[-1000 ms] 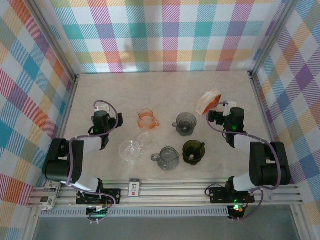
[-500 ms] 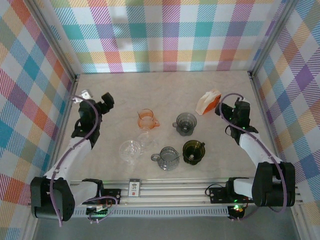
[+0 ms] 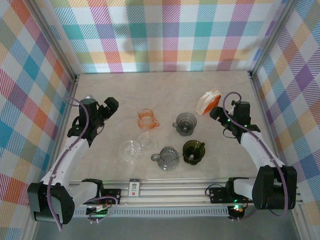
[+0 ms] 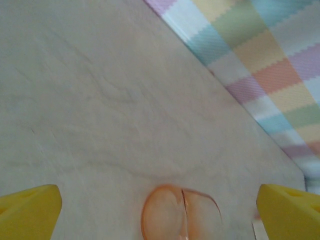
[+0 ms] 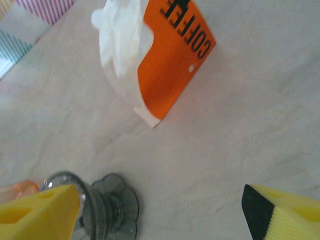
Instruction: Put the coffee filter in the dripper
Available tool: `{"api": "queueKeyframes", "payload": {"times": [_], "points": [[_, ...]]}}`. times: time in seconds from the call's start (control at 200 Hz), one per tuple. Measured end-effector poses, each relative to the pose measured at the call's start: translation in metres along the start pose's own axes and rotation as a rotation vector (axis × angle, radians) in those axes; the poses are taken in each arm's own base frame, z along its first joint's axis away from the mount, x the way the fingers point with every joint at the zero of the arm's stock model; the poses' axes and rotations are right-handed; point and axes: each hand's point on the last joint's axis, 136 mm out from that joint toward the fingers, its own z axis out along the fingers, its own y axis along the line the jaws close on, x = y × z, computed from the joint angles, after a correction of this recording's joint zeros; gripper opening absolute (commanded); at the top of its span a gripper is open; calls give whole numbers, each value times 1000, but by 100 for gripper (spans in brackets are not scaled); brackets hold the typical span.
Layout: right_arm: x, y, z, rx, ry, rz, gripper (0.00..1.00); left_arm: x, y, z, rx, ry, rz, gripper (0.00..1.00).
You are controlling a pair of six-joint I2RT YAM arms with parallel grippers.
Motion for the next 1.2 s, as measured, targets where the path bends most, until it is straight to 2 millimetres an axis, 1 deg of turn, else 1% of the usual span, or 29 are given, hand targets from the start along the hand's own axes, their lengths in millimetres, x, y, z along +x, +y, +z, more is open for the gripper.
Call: {"api": "queueKeyframes", "payload": {"times": [0.04, 0.11, 0.2, 0.245, 0.29, 0.37, 0.45, 0.545, 0.615, 0.76, 0.895, 1.04, 1.2], "points": [[8, 3, -6, -1, 23, -13, 86, 9, -3, -5, 14, 34, 5, 100], [24, 12, -20, -10, 59, -41, 83, 22, -12, -16, 48, 79, 21, 100], [45, 26, -41, -41, 82, -87, 76, 38, -29, -39, 116, 115, 54, 95], [57, 29, -50, -50, 98, -112, 73, 43, -33, -50, 145, 121, 63, 92], [71, 30, -56, -53, 125, -129, 69, 48, -35, -59, 168, 128, 72, 91], [95, 29, -62, -43, 192, -158, 62, 57, -29, -67, 175, 141, 72, 90], [116, 24, -64, -12, 265, -180, 58, 68, -17, -68, 155, 164, 64, 89], [134, 16, -65, 25, 327, -196, 53, 80, -4, -65, 120, 200, 51, 86], [145, 10, -64, 45, 363, -200, 47, 85, 2, -63, 104, 217, 46, 85], [161, 1, -59, 72, 413, -199, 39, 92, 8, -61, 90, 238, 40, 85], [165, 2, -54, 78, 435, -204, 32, 92, 8, -61, 89, 240, 37, 85], [169, 1, -49, 89, 454, -209, 30, 93, 8, -61, 89, 244, 34, 85], [172, -1, -45, 101, 470, -213, 16, 93, 8, -61, 89, 247, 32, 87]]}}
